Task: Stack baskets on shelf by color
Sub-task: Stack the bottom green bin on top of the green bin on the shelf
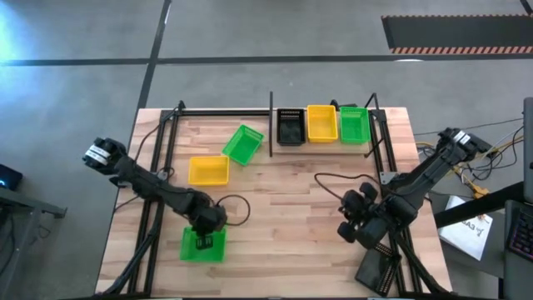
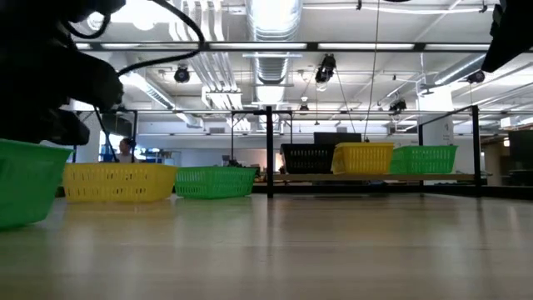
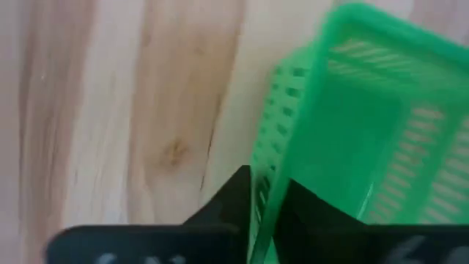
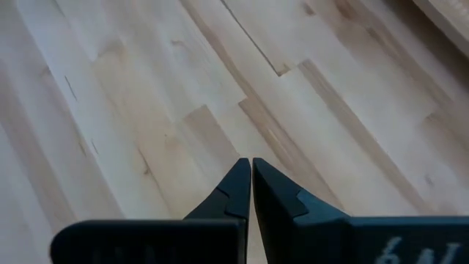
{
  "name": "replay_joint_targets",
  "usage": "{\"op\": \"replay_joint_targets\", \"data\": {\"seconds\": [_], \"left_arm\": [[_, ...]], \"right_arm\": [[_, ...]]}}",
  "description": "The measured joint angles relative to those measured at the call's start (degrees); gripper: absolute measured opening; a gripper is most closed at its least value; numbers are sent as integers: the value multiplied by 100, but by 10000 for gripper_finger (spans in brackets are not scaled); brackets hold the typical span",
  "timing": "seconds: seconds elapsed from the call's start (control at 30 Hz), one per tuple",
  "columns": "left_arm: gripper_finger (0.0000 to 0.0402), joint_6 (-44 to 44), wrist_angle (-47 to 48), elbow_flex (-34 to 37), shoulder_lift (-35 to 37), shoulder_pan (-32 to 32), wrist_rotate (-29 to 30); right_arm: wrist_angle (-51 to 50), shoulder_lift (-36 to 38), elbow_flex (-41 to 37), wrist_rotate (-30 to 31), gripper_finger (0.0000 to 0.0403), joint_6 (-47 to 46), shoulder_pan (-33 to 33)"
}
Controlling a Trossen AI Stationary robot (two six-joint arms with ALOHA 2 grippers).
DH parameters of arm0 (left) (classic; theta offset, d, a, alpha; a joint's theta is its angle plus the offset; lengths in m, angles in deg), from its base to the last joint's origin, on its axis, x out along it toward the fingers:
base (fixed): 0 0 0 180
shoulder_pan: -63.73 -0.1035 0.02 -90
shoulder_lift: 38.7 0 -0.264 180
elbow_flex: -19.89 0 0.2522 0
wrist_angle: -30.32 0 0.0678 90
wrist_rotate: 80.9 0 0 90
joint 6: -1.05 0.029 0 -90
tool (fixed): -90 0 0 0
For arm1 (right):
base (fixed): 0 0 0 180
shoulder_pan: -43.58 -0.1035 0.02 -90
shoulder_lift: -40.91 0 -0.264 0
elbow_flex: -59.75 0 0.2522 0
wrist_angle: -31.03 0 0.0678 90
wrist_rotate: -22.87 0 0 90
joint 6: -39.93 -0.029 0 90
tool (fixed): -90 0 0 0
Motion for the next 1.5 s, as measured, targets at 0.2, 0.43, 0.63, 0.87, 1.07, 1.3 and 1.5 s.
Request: {"op": "replay_joint_targets", "data": {"seconds": [0.2,0.43,0.63,0.87,1.07,1.3,1.5], "left_arm": [[1,-675,4,-542,81,-772,233],[0,-1086,-35,-1604,71,-1872,1271],[0,-410,-654,-2439,-454,-2623,1373],[0,1067,-692,-4214,-1776,-2868,649],[0,2370,-471,-5692,-2712,-2835,-218],[0,2846,-67,-6306,-3294,-2802,-316],[0,2865,21,-6153,-3409,-2771,-325]], "right_arm": [[-115,318,-58,-3,10,-628,176],[-124,750,-118,-155,52,-982,642],[-76,1226,-74,-141,116,-238,1334],[63,1343,405,-842,177,2761,2350],[316,1013,974,-1424,195,6613,2537],[338,374,1685,-1617,192,9600,2529],[-55,-354,1888,-2932,183,10923,2521]]}}
